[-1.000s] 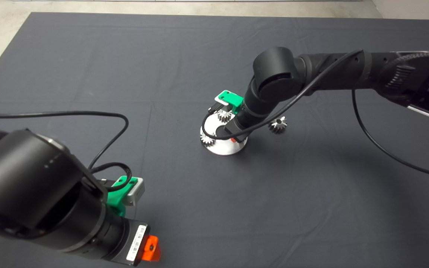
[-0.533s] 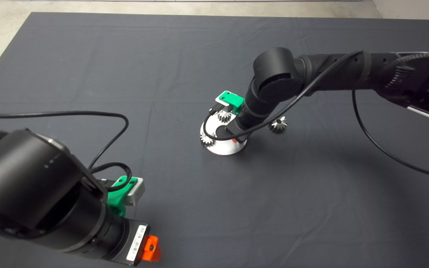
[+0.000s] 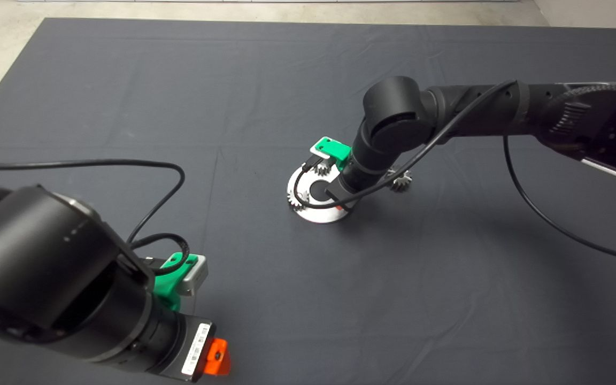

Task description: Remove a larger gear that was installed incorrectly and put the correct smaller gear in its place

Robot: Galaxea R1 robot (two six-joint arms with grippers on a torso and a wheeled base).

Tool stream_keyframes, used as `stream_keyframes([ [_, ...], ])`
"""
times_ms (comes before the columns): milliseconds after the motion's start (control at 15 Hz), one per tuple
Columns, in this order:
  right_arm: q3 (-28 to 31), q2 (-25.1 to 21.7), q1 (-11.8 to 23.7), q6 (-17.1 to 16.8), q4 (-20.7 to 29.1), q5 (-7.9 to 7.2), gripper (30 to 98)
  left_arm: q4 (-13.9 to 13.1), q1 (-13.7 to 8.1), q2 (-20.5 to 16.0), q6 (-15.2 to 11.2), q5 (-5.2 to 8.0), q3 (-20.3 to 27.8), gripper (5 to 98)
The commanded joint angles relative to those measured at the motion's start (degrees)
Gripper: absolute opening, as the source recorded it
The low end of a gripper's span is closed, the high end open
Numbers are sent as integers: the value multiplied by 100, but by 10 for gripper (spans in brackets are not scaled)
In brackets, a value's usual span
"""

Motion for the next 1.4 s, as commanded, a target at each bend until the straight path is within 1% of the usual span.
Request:
stream_keyframes([
  [0,-29,-37,82,-28,-279,-45,413,-19,-83,1,-19,96,92,982],
  [267,-47,-64,74,-28,-293,-45,412,-19,-83,1,-27,96,84,983],
  [467,-47,-64,56,-11,-472,-45,413,-19,-83,1,-21,96,83,982],
  [733,-55,-55,40,-11,-511,-45,412,-19,-83,1,-27,96,83,982],
  [867,-64,-48,-16,-11,-611,-45,412,-13,-83,1,-27,96,83,982],
  [1333,-64,-64,-65,-11,-653,-36,416,-19,-83,-8,-28,96,83,982],
])
